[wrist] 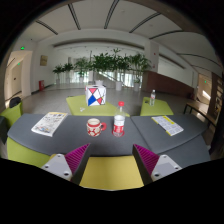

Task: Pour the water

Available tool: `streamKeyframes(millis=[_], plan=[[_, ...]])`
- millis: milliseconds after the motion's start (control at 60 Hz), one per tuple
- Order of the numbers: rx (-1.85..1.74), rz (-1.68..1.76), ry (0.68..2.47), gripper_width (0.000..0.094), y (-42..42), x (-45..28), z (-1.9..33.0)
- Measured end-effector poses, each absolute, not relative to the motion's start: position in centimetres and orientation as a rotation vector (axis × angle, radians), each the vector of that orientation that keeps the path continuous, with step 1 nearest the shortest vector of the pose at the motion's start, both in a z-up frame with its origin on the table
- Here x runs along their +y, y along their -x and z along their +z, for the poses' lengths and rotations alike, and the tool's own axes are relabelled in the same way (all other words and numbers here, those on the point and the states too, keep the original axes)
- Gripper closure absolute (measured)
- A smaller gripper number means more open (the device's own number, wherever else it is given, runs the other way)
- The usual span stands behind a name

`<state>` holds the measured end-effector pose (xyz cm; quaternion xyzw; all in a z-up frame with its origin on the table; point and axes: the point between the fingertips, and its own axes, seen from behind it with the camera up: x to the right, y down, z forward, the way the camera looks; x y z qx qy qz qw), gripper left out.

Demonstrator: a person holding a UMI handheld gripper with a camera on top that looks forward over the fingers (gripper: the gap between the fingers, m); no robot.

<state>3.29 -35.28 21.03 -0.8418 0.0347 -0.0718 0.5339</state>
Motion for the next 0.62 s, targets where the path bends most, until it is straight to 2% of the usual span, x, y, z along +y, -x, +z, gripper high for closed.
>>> streamKeyframes(millis=[133, 300, 617], plan=[[0.062, -0.168, 1.979, 0.0083, -1.2, -40.8, 23.7], [0.048, -0.145, 1.965, 0.0081, 1.0, -44.8, 25.3], [0.054, -0.152, 1.942, 0.0082, 1.4, -47.7, 26.5]])
